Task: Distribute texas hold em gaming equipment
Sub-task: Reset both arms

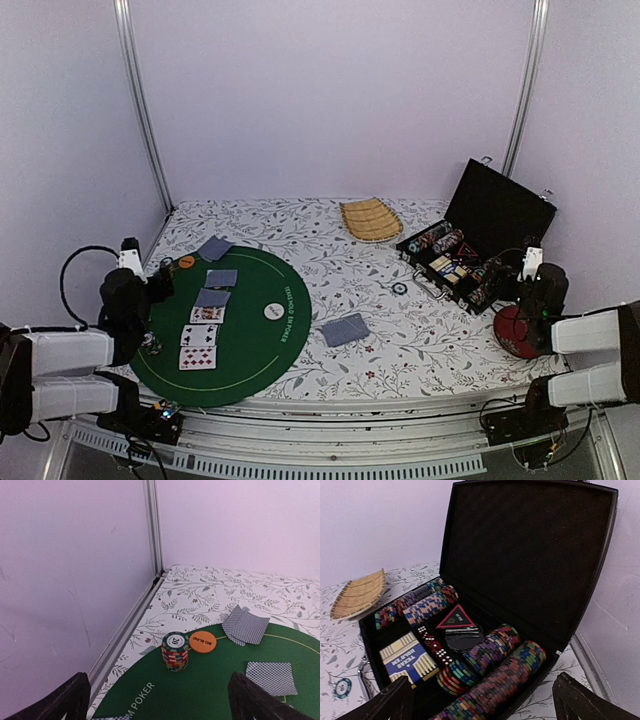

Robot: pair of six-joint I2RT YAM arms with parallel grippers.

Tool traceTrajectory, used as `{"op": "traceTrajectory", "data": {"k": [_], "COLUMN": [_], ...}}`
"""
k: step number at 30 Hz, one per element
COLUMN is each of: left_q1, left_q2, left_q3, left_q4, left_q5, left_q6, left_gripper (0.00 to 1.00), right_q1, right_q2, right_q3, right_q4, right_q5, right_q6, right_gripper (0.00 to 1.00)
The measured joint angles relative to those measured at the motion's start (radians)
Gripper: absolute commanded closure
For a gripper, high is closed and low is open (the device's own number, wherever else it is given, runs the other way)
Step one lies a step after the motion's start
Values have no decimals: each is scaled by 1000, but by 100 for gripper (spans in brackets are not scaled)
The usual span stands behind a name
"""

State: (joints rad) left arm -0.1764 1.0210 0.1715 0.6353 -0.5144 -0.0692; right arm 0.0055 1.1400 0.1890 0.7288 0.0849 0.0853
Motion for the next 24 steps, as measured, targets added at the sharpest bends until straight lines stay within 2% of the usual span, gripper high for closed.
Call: {"op": "traceTrajectory", "data": {"k": [4, 9, 15, 19, 24], "left_q1": [7, 17, 37, 43, 52], "left_q2": [52, 186, 351, 552, 561], "left_q3": [-113, -111, -84, -75, -65], "left_q4": [273, 459, 668, 848, 892], "left_q5": [5, 61, 160, 194, 223], "left_q6": [61, 105, 132, 161, 168], "left_gripper": [2, 2, 2, 2, 2], "right_q1": [0, 0, -2, -8, -13], "right_q2": [185, 364, 389, 389, 389], "right_q3": [-42, -42, 5, 35, 35], "right_q4": [274, 556, 600, 599, 587], "right_q5": [37, -19, -105, -143, -151], "right_q6": [-38, -89, -138, -150, -153], "right_gripper": [1, 1, 1, 1, 1]}}
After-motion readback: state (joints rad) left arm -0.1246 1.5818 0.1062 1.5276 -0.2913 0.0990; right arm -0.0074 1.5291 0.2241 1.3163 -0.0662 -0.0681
